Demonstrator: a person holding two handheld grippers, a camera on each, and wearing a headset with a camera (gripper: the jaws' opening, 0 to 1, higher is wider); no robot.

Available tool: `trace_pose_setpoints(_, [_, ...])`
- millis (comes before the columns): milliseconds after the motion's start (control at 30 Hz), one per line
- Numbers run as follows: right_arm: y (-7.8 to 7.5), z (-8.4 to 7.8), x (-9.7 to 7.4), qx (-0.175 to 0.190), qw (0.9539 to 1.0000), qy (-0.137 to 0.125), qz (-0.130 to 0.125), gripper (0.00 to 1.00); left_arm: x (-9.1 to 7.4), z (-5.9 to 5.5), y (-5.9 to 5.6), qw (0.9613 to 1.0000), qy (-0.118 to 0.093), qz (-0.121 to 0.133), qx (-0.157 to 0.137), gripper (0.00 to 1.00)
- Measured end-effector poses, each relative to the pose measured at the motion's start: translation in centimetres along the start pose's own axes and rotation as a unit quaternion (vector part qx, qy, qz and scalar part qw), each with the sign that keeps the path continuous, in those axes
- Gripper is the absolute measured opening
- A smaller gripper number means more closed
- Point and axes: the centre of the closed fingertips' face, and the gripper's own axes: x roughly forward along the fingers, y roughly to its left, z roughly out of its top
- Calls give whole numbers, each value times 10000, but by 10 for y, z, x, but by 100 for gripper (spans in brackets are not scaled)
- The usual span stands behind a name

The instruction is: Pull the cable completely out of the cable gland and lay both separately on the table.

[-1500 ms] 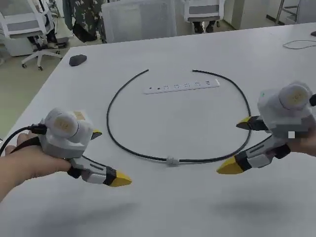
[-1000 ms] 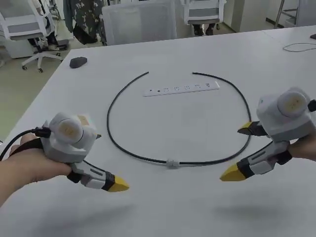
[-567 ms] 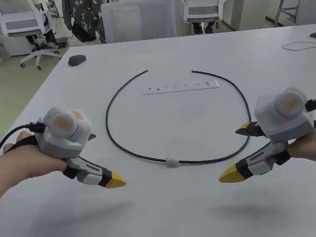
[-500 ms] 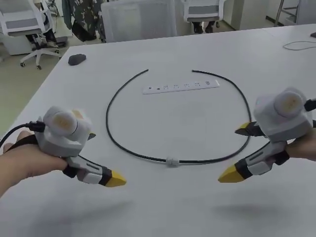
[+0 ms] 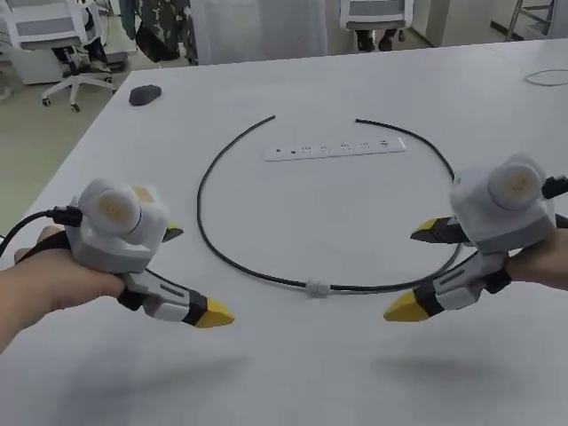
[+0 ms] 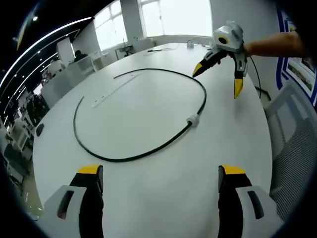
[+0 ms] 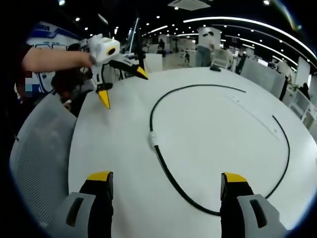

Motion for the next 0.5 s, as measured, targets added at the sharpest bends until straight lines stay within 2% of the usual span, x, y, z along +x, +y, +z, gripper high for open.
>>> trace_pose_setpoints(100, [2,2,5,29,10000,0,83,84,1,3,0,9998,-176,-1,86,92])
trace_pose_setpoints(233, [4,9,14,41,9998,-70,170,86,3,-1,2,9999,-124,-16,-23,95])
trace_pose_setpoints(300, [4,12,19,19,9998,-94,192,83,2,-1,6,9998,-167,29,-62,92])
trace_pose_setpoints(367, [5,18,23,44,9996,-168,232,81,2,0,8,9997,-198,45,-166,94])
trace_pose_setpoints(500, [10,28,34,52,9990,-306,310,74,3,3,7,9994,-277,39,-205,93])
